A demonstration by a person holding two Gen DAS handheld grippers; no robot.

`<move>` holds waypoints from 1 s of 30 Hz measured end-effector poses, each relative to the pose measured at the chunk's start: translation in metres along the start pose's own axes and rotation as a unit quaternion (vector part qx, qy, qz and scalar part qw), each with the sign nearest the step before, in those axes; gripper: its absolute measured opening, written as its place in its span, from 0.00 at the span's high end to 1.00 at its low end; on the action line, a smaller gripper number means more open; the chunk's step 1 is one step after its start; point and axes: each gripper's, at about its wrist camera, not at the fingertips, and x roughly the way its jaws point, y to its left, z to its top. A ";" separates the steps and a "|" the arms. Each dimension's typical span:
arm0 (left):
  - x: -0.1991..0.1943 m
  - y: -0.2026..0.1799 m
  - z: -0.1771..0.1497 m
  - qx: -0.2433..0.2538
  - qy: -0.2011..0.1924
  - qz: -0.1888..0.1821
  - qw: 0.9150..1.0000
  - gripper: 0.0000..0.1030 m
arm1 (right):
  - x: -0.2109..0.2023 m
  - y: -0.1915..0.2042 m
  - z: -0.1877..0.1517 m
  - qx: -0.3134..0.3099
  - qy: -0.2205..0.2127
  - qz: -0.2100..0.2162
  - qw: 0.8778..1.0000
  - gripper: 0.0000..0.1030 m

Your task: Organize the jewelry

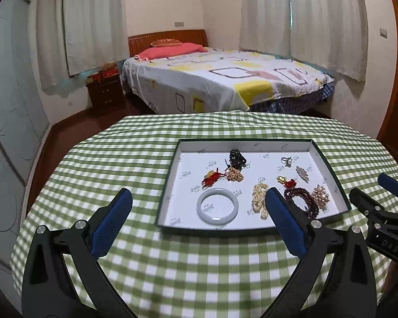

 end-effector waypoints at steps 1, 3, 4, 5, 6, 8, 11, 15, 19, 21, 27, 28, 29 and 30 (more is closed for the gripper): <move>-0.005 0.002 -0.001 -0.004 -0.001 0.002 1.000 0.05 | -0.008 0.001 0.000 -0.001 -0.006 0.000 1.000 0.21; -0.020 0.007 -0.003 -0.015 -0.006 0.000 1.000 0.05 | -0.022 0.001 0.000 -0.002 -0.017 0.001 1.000 0.21; -0.027 0.008 -0.004 -0.017 -0.007 0.000 1.000 0.05 | -0.029 0.001 0.000 -0.003 -0.023 0.001 1.000 0.21; -0.032 0.010 -0.005 -0.018 -0.009 0.001 1.000 0.05 | -0.035 0.002 0.000 -0.004 -0.027 0.001 1.000 0.20; -0.040 0.011 -0.006 -0.018 -0.013 0.003 1.000 0.05 | -0.041 0.002 0.000 -0.006 -0.032 0.000 0.999 0.20; -0.057 0.013 -0.008 -0.019 -0.023 0.009 0.999 0.05 | -0.056 0.003 -0.001 -0.007 -0.042 0.000 0.999 0.20; -0.081 0.016 -0.010 -0.021 -0.040 0.013 0.999 0.04 | -0.076 0.004 -0.001 -0.007 -0.058 0.004 0.998 0.19; -0.105 0.022 -0.010 -0.029 -0.051 0.015 0.998 0.04 | -0.101 0.007 -0.004 -0.010 -0.079 0.007 0.997 0.19; -0.127 0.029 -0.010 -0.040 -0.062 0.009 0.997 0.04 | -0.121 0.010 -0.005 -0.014 -0.097 0.010 0.995 0.19; -0.137 0.031 -0.010 -0.042 -0.072 0.012 0.996 0.04 | -0.131 0.011 -0.006 -0.016 -0.107 0.010 0.994 0.18; -0.158 0.035 -0.012 -0.043 -0.092 0.015 0.995 0.04 | -0.149 0.012 -0.006 -0.017 -0.126 0.014 0.992 0.18; -0.160 0.035 -0.012 -0.043 -0.094 0.014 0.995 0.04 | -0.151 0.012 -0.006 -0.017 -0.128 0.014 0.992 0.18; -0.162 0.035 -0.012 -0.043 -0.095 0.014 0.994 0.04 | -0.153 0.012 -0.006 -0.017 -0.130 0.014 0.991 0.18; -0.164 0.035 -0.012 -0.043 -0.097 0.013 0.994 0.04 | -0.155 0.012 -0.006 -0.018 -0.133 0.014 0.991 0.18</move>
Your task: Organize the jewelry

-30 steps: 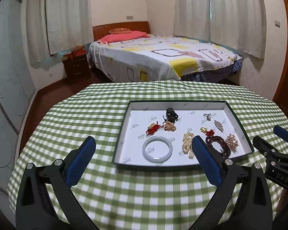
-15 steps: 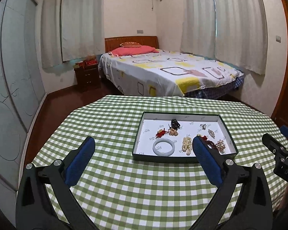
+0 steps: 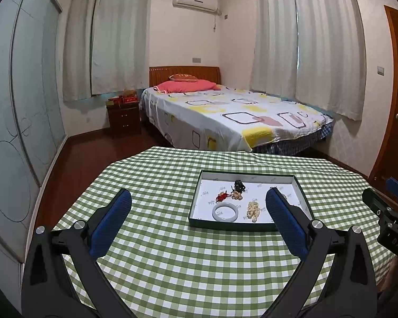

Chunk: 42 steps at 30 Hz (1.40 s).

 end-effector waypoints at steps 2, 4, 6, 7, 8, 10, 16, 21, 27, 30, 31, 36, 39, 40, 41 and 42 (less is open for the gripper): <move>-0.004 0.000 0.000 0.001 -0.003 0.000 1.000 0.04 | -0.003 0.001 0.000 -0.001 -0.003 0.000 1.000 0.18; -0.006 0.000 0.001 0.002 -0.006 -0.001 1.000 0.04 | -0.006 0.001 0.001 -0.001 -0.007 0.000 1.000 0.18; -0.008 0.000 0.000 0.002 -0.006 -0.002 1.000 0.04 | -0.008 0.002 0.001 -0.003 -0.008 0.000 1.000 0.18; -0.008 0.000 0.000 0.002 -0.006 -0.002 1.000 0.04 | -0.009 0.002 0.001 -0.003 -0.009 0.000 1.000 0.18; -0.009 0.000 0.000 0.002 -0.006 -0.002 1.000 0.04 | -0.008 0.002 0.001 -0.002 -0.010 0.000 1.000 0.18; -0.009 0.000 0.000 0.002 -0.006 -0.001 1.000 0.04 | -0.009 0.002 0.001 -0.003 -0.011 -0.001 1.000 0.18; -0.010 -0.001 -0.001 0.000 -0.006 -0.002 1.000 0.04 | -0.010 0.002 0.001 -0.002 -0.013 -0.001 1.000 0.18; -0.011 -0.001 -0.001 -0.001 -0.006 -0.002 1.000 0.04 | -0.010 0.001 0.001 -0.002 -0.012 0.000 1.000 0.18; -0.010 0.000 -0.001 0.000 -0.005 -0.002 1.000 0.04 | -0.010 0.001 0.002 -0.003 -0.010 0.000 1.000 0.18; -0.010 0.000 0.000 -0.003 -0.003 -0.002 1.000 0.04 | -0.010 0.001 0.001 -0.003 -0.010 0.000 1.000 0.18; -0.009 0.001 0.000 -0.003 -0.004 -0.002 1.000 0.04 | -0.009 0.001 0.001 -0.002 -0.010 0.000 1.000 0.18; -0.009 0.001 0.000 -0.002 -0.002 -0.003 1.000 0.04 | -0.009 0.001 0.001 -0.003 -0.010 0.000 1.000 0.18; -0.008 0.001 -0.001 -0.003 0.000 -0.004 1.000 0.04 | -0.009 0.002 0.001 -0.003 -0.009 0.001 1.000 0.18; -0.008 0.001 -0.001 -0.004 0.000 -0.005 1.000 0.04 | -0.009 0.002 0.000 -0.003 -0.009 0.001 1.000 0.18; -0.008 0.001 -0.001 -0.004 0.000 -0.005 1.000 0.04 | -0.009 0.003 0.000 -0.003 -0.009 0.001 1.000 0.18; -0.008 0.001 -0.001 -0.004 0.000 -0.004 1.000 0.04 | -0.009 0.003 0.000 -0.003 -0.008 0.001 1.000 0.18</move>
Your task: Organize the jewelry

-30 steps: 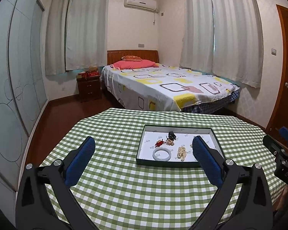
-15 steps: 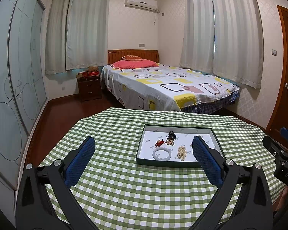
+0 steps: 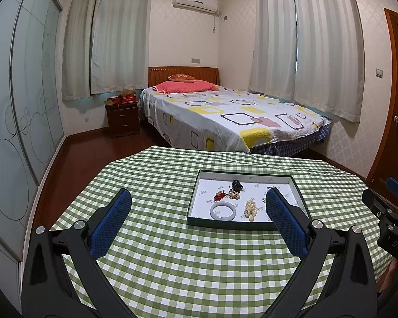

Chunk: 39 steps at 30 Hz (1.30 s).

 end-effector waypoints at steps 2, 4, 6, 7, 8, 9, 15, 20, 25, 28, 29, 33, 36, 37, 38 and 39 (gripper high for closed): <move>0.000 0.000 0.000 0.000 0.000 0.001 1.000 0.04 | 0.000 0.000 0.000 0.000 0.000 0.000 1.000 0.18; 0.000 0.000 0.000 0.000 0.001 0.000 1.000 0.04 | 0.000 0.000 0.000 0.000 0.000 0.000 1.000 0.18; 0.000 0.000 0.000 -0.001 0.001 -0.003 1.000 0.04 | 0.000 0.000 0.000 0.000 0.001 0.000 1.000 0.18; 0.001 0.000 0.000 -0.001 0.002 -0.004 1.000 0.04 | 0.000 0.000 0.000 0.000 0.001 0.000 1.000 0.18; 0.000 0.000 0.000 -0.002 0.001 -0.003 1.000 0.04 | 0.000 0.001 -0.001 0.000 0.002 0.000 1.000 0.18; 0.001 0.000 0.000 -0.003 0.001 -0.002 1.000 0.04 | 0.000 0.001 -0.001 0.001 0.002 0.000 1.000 0.18; 0.002 0.000 -0.001 -0.004 0.001 0.002 1.000 0.04 | 0.000 0.002 -0.003 0.001 0.004 0.001 1.000 0.18; 0.003 -0.001 -0.002 0.000 0.000 0.003 1.000 0.04 | 0.001 0.002 -0.006 0.001 0.007 0.001 1.000 0.18; 0.008 0.001 -0.003 -0.008 -0.002 0.001 1.000 0.04 | 0.003 0.002 -0.008 0.001 0.011 0.002 1.000 0.18; 0.013 0.004 -0.004 -0.014 -0.001 0.000 1.000 0.04 | 0.007 0.001 -0.010 0.004 0.016 0.002 1.000 0.18; 0.014 0.004 -0.005 -0.013 -0.001 0.002 1.000 0.04 | 0.008 0.001 -0.011 0.004 0.018 0.003 1.000 0.18; 0.025 0.007 -0.006 -0.009 0.000 0.007 1.000 0.04 | 0.012 0.003 -0.013 0.004 0.024 0.005 1.000 0.18; 0.039 0.012 -0.009 -0.008 0.008 0.017 1.000 0.04 | 0.017 0.001 -0.014 0.005 0.027 0.004 1.000 0.18; 0.044 0.013 -0.010 -0.007 0.012 0.018 1.000 0.04 | 0.020 -0.001 -0.015 0.006 0.029 0.003 1.000 0.18; 0.054 0.015 -0.012 -0.006 0.019 0.021 1.000 0.04 | 0.023 -0.003 -0.016 0.007 0.030 0.002 1.000 0.18; 0.059 0.018 -0.015 -0.006 0.024 0.025 0.999 0.04 | 0.026 -0.005 -0.017 0.007 0.032 0.000 0.999 0.18</move>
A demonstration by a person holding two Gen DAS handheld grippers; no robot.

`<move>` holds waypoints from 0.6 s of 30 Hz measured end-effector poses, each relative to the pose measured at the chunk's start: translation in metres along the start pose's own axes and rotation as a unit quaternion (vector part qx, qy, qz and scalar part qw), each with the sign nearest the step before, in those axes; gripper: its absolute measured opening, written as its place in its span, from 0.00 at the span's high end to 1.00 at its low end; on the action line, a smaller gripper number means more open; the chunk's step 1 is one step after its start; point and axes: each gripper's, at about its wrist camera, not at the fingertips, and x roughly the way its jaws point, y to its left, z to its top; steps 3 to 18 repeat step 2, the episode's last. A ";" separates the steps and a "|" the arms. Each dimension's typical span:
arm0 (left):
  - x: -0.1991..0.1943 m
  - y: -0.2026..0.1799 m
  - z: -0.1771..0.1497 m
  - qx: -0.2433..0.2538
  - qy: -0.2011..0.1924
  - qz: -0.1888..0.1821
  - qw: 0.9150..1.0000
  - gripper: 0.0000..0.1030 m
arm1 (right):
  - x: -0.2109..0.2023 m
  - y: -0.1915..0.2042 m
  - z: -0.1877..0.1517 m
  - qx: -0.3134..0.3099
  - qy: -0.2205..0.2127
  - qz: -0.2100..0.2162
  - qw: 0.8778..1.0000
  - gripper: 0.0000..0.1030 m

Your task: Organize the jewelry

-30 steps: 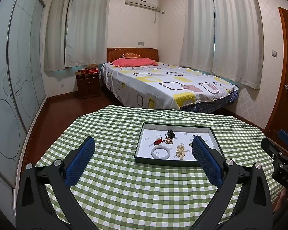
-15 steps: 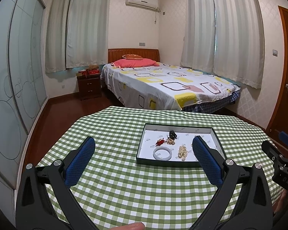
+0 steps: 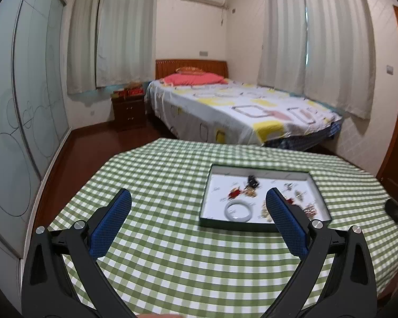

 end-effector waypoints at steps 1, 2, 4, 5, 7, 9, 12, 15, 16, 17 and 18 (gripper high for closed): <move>0.009 0.003 -0.002 -0.001 0.006 0.004 1.000 0.04 | 0.006 -0.004 -0.002 0.002 0.004 -0.005 1.000 0.18; 0.018 0.005 -0.004 -0.002 0.013 0.007 1.000 0.04 | 0.009 -0.007 -0.003 0.004 0.005 -0.007 1.000 0.18; 0.018 0.005 -0.004 -0.002 0.013 0.007 1.000 0.04 | 0.009 -0.007 -0.003 0.004 0.005 -0.007 1.000 0.18; 0.018 0.005 -0.004 -0.002 0.013 0.007 1.000 0.04 | 0.009 -0.007 -0.003 0.004 0.005 -0.007 1.000 0.18; 0.018 0.005 -0.004 -0.002 0.013 0.007 1.000 0.04 | 0.009 -0.007 -0.003 0.004 0.005 -0.007 1.000 0.18; 0.018 0.005 -0.004 -0.002 0.013 0.007 1.000 0.04 | 0.009 -0.007 -0.003 0.004 0.005 -0.007 1.000 0.18; 0.018 0.005 -0.004 -0.002 0.013 0.007 1.000 0.04 | 0.009 -0.007 -0.003 0.004 0.005 -0.007 1.000 0.18; 0.018 0.005 -0.004 -0.002 0.013 0.007 1.000 0.04 | 0.009 -0.007 -0.003 0.004 0.005 -0.007 1.000 0.18; 0.018 0.005 -0.004 -0.002 0.013 0.007 1.000 0.04 | 0.009 -0.007 -0.003 0.004 0.005 -0.007 1.000 0.18; 0.018 0.005 -0.004 -0.002 0.013 0.007 1.000 0.04 | 0.009 -0.007 -0.003 0.004 0.005 -0.007 1.000 0.18; 0.018 0.005 -0.004 -0.002 0.013 0.007 1.000 0.04 | 0.009 -0.007 -0.003 0.004 0.005 -0.007 1.000 0.18</move>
